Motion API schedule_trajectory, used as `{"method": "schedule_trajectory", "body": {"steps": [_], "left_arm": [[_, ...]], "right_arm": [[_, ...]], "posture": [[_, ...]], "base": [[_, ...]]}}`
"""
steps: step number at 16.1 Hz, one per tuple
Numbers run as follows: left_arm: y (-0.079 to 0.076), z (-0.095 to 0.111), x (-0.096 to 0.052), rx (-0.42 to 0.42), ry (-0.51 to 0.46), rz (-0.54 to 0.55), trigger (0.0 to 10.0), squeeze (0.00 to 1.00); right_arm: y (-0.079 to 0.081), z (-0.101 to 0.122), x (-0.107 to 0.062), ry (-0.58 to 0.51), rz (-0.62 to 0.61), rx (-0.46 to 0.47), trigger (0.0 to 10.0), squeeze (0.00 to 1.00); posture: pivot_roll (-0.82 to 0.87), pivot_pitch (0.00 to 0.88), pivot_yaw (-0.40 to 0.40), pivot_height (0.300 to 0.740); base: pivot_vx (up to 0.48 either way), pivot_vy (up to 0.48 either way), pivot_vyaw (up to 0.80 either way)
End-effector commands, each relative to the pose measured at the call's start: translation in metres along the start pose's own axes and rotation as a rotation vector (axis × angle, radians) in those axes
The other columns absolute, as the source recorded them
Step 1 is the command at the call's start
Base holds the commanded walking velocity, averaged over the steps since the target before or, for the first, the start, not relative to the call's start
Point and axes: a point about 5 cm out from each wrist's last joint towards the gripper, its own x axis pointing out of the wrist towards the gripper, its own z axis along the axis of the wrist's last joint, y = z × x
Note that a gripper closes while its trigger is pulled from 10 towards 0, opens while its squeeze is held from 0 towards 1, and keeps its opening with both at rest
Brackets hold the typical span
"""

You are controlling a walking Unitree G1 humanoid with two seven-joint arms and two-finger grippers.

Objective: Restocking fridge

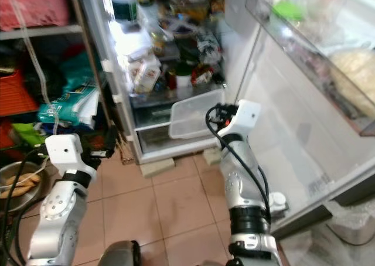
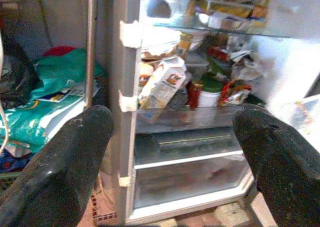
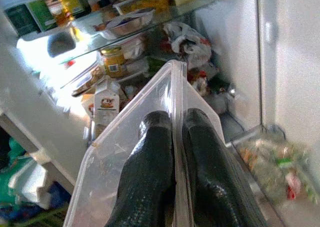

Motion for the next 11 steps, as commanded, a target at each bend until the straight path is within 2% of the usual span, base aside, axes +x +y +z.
{"method": "schedule_trajectory", "body": {"steps": [1,2,4,6,8,11], "left_arm": [[0.001,0.0032,0.0003,0.002,-0.005,0.005,10.0,0.0],[0.002,0.0032,0.0004,0.008,-0.006,0.012,10.0,0.0],[0.0027,0.004,-0.0003,0.015,-0.009,0.022,10.0,0.0],[0.0039,0.005,-0.0015,0.027,-0.014,0.031,10.0,0.0],[0.0049,0.0053,-0.0022,0.032,-0.014,0.033,10.0,0.0],[0.0048,0.0064,-0.0002,0.036,-0.02,0.028,10.0,0.0]], "right_arm": [[0.0116,0.0059,-0.0019,-0.047,0.076,-0.092,10.0,0.0],[0.0152,0.006,-0.0057,-0.076,0.117,-0.196,10.0,0.0],[0.0132,0.0041,-0.0079,-0.069,0.106,-0.188,10.0,0.0],[0.0102,0.0,-0.0088,-0.06,0.093,-0.213,10.0,0.0],[0.0105,-0.001,-0.008,-0.057,0.081,-0.188,10.0,0.0],[0.0122,-0.0004,-0.007,-0.062,0.082,-0.19,10.0,0.0]], "posture": [[0.08,0.124,-0.034,0.74],[0.08,0.127,-0.036,0.74],[0.08,0.131,-0.036,0.74],[0.09,0.134,-0.033,0.74],[0.09,0.135,-0.031,0.74],[0.09,0.134,-0.031,0.74]], "base": [[0.274,0.0,0.0],[0.266,0.0,0.0],[0.259,0.0,0.0],[0.0,0.0,0.0],[0.0,0.0,0.0],[0.278,0.0,0.0]]}}
